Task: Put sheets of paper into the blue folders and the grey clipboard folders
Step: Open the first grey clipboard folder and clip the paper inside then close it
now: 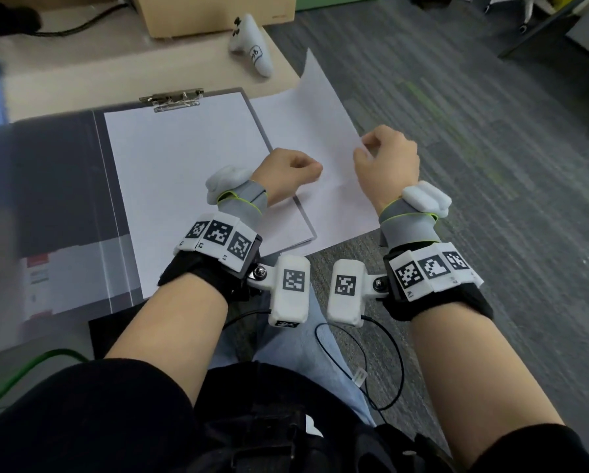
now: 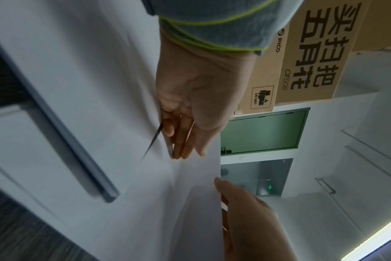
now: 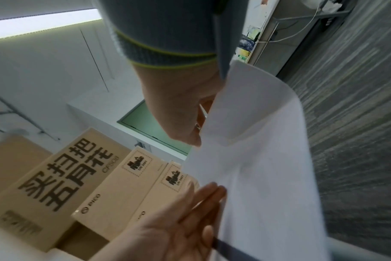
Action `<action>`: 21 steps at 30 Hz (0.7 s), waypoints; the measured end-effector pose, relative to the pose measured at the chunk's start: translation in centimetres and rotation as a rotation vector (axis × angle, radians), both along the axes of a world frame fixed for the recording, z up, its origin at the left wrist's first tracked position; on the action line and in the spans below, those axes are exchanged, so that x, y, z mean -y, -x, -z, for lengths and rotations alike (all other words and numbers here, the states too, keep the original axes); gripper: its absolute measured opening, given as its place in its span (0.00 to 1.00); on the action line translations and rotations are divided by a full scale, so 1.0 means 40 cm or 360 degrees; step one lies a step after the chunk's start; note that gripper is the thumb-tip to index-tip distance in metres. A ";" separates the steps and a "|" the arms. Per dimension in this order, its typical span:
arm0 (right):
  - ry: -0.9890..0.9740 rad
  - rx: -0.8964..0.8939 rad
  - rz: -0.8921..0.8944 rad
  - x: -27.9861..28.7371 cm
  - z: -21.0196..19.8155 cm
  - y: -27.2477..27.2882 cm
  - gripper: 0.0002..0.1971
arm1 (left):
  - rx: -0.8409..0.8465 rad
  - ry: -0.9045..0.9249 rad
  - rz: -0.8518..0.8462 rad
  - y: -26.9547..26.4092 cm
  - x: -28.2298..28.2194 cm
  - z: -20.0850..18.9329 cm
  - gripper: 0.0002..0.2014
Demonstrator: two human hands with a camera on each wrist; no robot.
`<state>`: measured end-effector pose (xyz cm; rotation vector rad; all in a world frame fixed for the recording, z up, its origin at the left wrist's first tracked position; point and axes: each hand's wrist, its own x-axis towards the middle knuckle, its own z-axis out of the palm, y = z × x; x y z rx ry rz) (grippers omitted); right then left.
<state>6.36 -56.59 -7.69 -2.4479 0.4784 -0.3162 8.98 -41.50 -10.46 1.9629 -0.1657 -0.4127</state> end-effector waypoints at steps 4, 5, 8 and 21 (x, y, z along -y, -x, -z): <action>-0.0278 0.0055 -0.0223 -0.038 -0.017 0.008 0.06 | -0.0137 0.0207 0.0002 0.004 0.004 -0.010 0.18; -0.0328 0.0055 -0.0262 -0.044 -0.017 0.011 0.07 | -0.0165 0.0275 -0.0027 0.005 0.002 -0.013 0.17; -0.0407 0.0068 -0.0296 -0.050 -0.019 0.018 0.09 | -0.0206 0.0450 -0.0117 0.002 -0.004 -0.015 0.12; -0.0516 0.0026 -0.0353 -0.048 -0.036 0.026 0.12 | -0.0200 0.0605 -0.0258 -0.002 0.002 -0.008 0.06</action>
